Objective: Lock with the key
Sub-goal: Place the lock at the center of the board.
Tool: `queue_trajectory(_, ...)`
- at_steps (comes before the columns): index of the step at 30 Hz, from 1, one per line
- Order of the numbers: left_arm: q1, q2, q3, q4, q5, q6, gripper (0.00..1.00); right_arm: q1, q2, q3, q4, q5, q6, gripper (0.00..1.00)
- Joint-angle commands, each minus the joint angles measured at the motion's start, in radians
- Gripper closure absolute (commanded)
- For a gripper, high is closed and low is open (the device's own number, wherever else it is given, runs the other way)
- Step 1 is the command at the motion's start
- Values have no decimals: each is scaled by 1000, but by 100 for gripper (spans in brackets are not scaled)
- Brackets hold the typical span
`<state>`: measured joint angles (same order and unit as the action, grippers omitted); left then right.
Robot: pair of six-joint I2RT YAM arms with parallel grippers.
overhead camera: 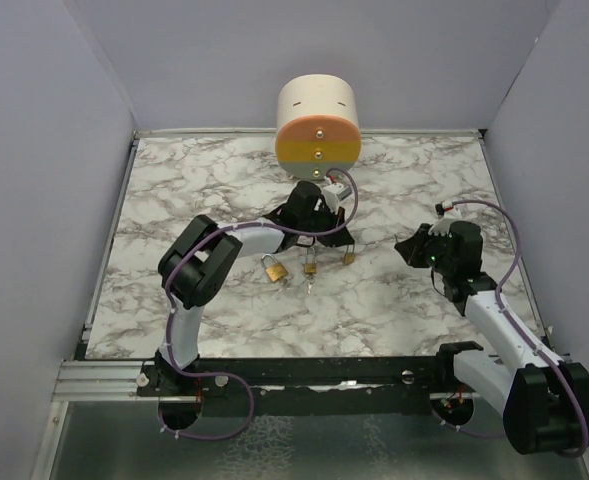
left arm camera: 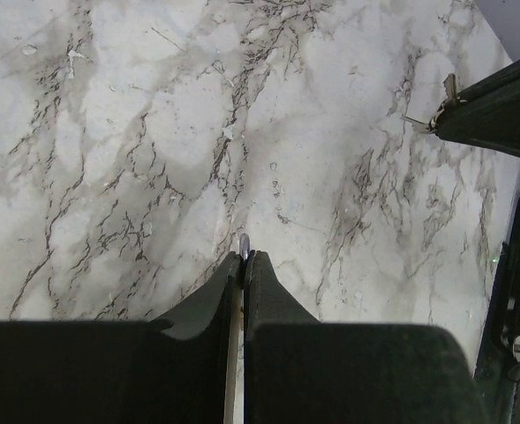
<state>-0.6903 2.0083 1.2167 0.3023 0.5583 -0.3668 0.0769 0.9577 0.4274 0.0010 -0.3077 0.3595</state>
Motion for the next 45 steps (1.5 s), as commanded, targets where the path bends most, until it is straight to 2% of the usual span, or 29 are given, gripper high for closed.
queue_trajectory(1, -6, 16, -12, -3, -15, 19, 100, -4, 12, 10, 18, -32, 15, 99)
queue_trajectory(5, -6, 29, -36, 79, 47, -34, 100, -3, 20, -1, 30, -34, 22, 99)
queue_trajectory(13, -8, 47, -64, 84, 0, -50, 97, 8, 93, -14, 75, -41, 44, 99)
queue_trajectory(21, -10, 34, -87, 16, -104, -22, 94, 92, 195, 5, 137, -4, 61, 99)
queue_trajectory(27, -11, 54, -68, -32, -127, -1, 94, 161, 263, 32, 184, 27, 71, 99)
queue_trajectory(42, -11, 78, -19, -54, -166, 0, 90, 190, 408, 78, 250, 21, 90, 99)
queue_trajectory(45, -11, 82, 0, -64, -170, 2, 84, 200, 414, 73, 248, 21, 90, 99)
